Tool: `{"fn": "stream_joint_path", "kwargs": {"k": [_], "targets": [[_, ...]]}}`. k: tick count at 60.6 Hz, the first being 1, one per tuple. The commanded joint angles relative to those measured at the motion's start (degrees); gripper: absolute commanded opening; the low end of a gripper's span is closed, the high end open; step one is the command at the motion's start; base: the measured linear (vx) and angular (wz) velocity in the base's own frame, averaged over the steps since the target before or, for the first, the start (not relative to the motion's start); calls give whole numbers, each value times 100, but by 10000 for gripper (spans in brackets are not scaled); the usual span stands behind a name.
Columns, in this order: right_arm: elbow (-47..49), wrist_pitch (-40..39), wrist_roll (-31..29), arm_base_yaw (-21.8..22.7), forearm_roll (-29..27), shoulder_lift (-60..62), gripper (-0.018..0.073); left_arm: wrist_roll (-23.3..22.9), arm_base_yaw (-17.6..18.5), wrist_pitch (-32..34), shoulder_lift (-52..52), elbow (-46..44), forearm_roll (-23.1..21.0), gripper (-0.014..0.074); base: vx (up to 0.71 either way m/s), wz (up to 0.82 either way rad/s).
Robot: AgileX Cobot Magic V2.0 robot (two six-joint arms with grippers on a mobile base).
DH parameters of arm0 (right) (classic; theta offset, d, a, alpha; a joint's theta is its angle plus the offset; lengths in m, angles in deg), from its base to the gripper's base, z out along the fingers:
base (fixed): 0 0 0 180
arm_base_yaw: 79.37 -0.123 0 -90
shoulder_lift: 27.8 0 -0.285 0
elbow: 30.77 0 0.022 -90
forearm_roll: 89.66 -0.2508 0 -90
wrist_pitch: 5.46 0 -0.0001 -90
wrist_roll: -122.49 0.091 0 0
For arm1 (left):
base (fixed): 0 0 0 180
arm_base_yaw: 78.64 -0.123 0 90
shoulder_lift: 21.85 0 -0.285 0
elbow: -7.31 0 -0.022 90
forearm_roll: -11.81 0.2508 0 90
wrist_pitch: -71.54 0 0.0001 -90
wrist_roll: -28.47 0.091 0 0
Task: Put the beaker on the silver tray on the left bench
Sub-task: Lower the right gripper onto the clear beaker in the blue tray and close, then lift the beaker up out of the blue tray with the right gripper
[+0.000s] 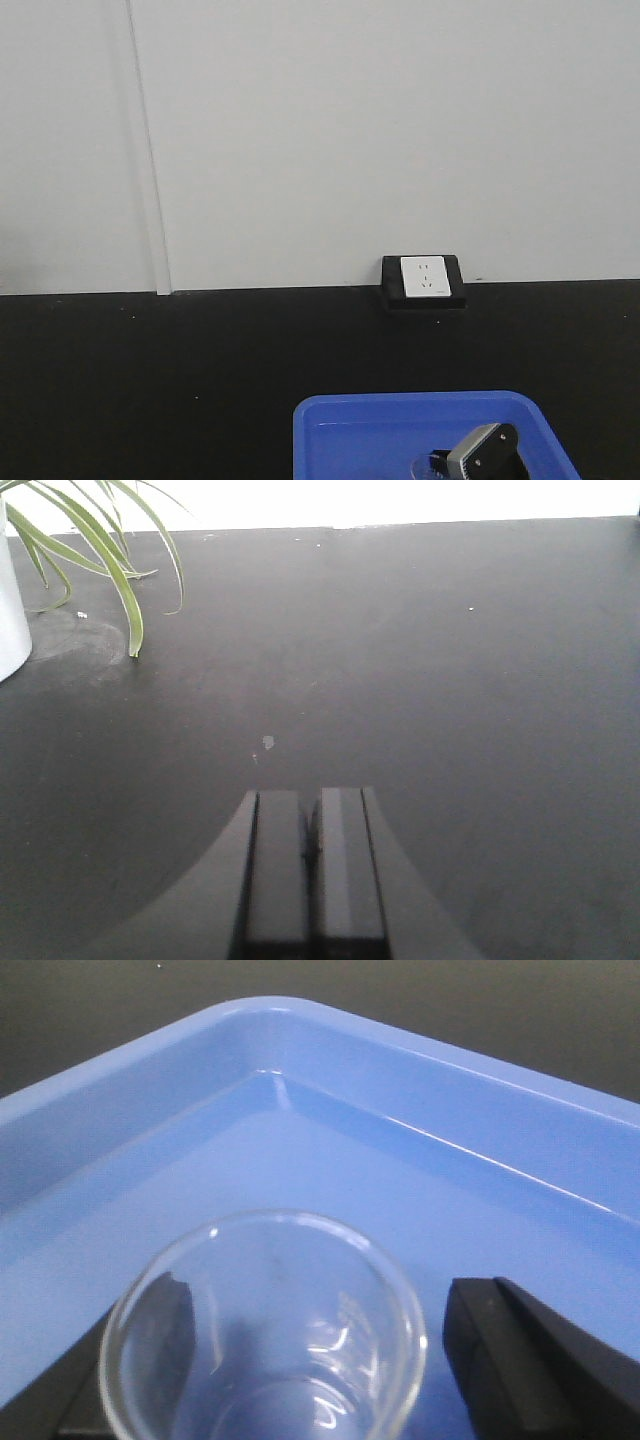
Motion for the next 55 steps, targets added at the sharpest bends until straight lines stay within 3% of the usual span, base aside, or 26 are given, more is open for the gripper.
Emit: {"fn": "stream_joint_path", "kwargs": {"k": [1,8,16,24,46,55], "targets": [[112,-432,26,18,-30,237,475,-2,-1,454,-45,108,-43,1,0,0],[112,-432,245,18,53,282,334,-2,-1,454,-45,108,-43,1,0,0],[112,-581,775,18,601,659,162,-2,-1,454,-45,108,-43,1,0,0],[167,-618,1134,-108,1052,1324,59,-2,-1,454,-45,108,-43,1,0,0],[1298,1264,2918,-1643,1146,2902,44,-2,-1,454,-45,108,-43,1,0,0],[1655,1977,3463,-2068,1154,3340,44,-2,-1,454,-45,108,-43,1,0,0]]}}
